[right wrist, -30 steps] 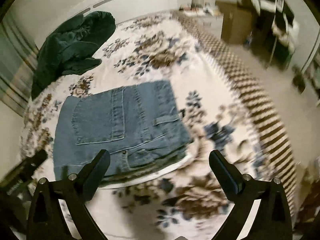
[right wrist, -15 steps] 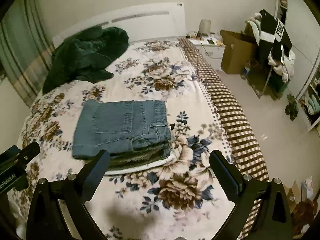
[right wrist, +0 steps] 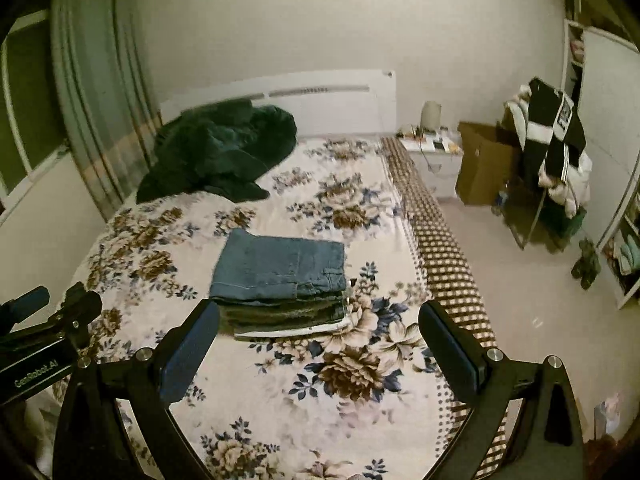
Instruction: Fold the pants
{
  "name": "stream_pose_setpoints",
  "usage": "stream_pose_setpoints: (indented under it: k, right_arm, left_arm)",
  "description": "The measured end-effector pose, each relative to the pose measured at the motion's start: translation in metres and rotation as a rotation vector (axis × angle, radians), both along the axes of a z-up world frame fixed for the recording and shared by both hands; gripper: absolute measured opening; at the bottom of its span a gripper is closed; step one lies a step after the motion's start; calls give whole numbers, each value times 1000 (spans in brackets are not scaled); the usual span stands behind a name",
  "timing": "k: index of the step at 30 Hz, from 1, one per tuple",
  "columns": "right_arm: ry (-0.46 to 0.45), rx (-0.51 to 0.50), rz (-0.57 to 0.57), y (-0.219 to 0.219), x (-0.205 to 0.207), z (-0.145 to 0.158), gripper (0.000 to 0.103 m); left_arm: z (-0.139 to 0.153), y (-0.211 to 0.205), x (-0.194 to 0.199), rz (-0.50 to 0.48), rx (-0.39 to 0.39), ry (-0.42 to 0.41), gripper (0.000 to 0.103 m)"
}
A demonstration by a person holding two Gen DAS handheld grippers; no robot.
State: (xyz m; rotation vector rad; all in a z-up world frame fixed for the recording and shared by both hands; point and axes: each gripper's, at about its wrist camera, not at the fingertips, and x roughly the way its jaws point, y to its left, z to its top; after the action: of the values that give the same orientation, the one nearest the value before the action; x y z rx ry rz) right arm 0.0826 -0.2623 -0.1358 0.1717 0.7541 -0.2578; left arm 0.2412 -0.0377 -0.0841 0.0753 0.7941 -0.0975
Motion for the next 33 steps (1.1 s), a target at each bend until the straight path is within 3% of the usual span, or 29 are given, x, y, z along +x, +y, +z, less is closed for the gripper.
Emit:
stream_pose_setpoints:
  k: [6,14,19,22,33]
  right_arm:
    - [-56,-19,28,27,-61,60,101]
    - [-101,-25,24,57,-121,119,101]
    - [-112,-23,24,71,-140,136,103]
    - [-124,-27,18,75,-144,143,103]
    - [-102,-39,3,76,-133,143,103]
  left_arm:
    - [39,10,-47,-1,-24,-57,93]
    - [63,35,-82,11,-33,-76,93]
    - [71,45,-95,4,-34,-88,93]
    - [72,51,-99,2,-44,-89,102]
    - [74,57,-102,10,-43,-89,103]
